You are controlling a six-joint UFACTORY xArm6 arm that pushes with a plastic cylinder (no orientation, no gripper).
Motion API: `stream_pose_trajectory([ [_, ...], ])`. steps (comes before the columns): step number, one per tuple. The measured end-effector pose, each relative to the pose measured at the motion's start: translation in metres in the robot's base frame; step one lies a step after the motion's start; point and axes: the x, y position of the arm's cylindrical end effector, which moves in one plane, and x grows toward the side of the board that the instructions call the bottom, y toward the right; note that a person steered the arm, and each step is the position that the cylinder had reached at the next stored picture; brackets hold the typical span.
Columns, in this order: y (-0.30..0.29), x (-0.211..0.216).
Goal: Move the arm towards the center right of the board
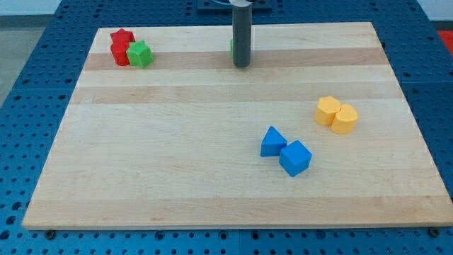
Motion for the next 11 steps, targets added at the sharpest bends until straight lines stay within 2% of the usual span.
stream_pose_trajectory([
  [3,0.013,-0.001],
  [11,0.134,0.008],
])
